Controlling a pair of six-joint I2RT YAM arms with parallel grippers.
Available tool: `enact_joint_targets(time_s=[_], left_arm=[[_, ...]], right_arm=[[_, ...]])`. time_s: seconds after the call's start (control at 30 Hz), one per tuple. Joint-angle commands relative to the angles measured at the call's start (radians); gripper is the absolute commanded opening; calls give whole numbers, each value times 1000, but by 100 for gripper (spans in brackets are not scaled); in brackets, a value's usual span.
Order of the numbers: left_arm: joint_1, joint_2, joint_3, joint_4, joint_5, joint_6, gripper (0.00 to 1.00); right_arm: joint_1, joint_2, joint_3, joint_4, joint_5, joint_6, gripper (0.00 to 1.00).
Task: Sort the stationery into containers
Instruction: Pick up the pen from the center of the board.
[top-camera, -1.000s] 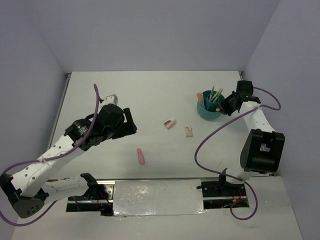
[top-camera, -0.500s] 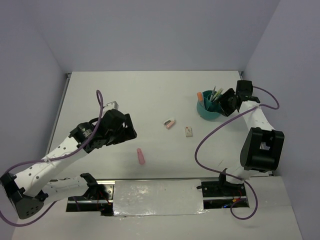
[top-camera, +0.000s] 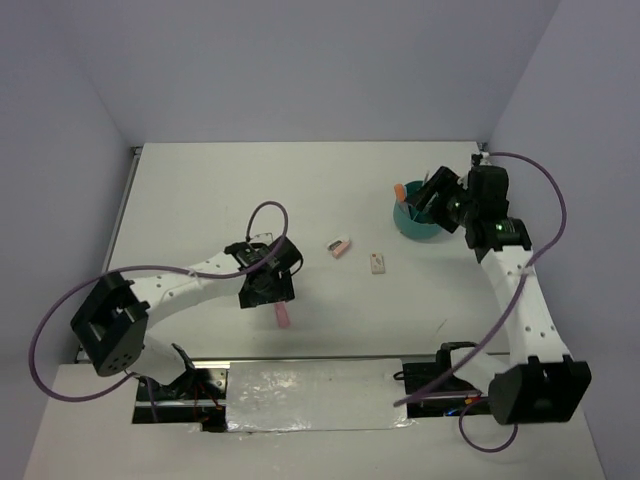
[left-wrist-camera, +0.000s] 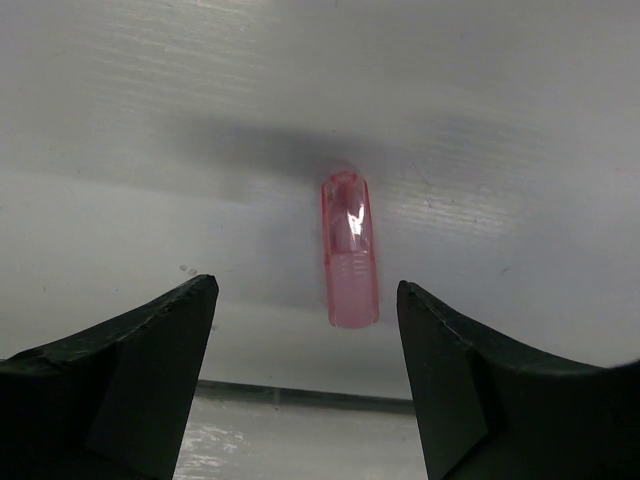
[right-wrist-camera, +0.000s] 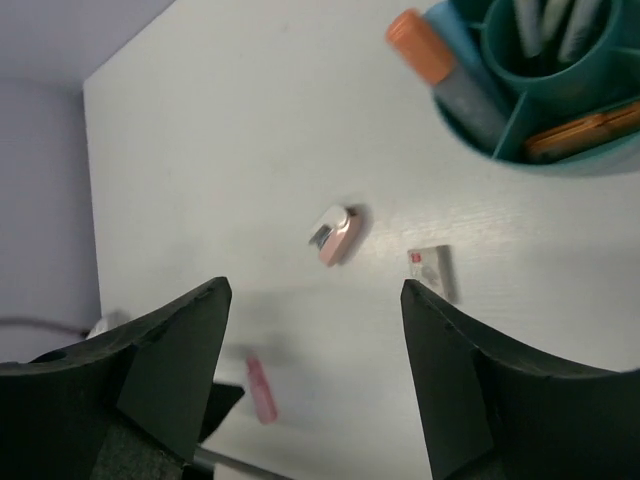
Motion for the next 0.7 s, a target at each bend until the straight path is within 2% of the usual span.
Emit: enact_joint_targets(time_s=[0.0,0.1,0.23,0.27,0.33,0.43,0.47,0.5,0.53,0.57,0.67], left_arm=[[-3,64,-2,89,2,-8,84],[-6,153,19,111,20,-6,76],[-14,196,-1,151,42,-26,75],[-15,203,-4,151,43,-32,64],[-15,210,-25,160,51,-40,55],[-18,204,-70,198,57,-54,35],[-20,204,-76,209,59,-57,18],[-20,201,-79,209,59,-65,10],[-21,186,-81,206,56,-69,4],[-26,174,-75,202,56,-71,0],[-43,97,-18,179,47,-88,0]], right_arm=[[72,-89,-74,-22,-44,-84,77],[92,-140,-143,-1,-128,-121,79],[93,-173,-178,-27,-156,-157,80],[93,-184,-186,-30,-157,-160,80],[93,-210,-186,-30,-166,-167,80],[92,-226,-178,-36,-200,-184,81],[95,-229,-184,-19,-261,-198,82],[109,-230,-187,-7,-289,-204,96],[125,-235,-189,-1,-304,-213,100],[183,-236,-193,8,-312,-227,100],[260,-238,-238,53,-350,-192,100]])
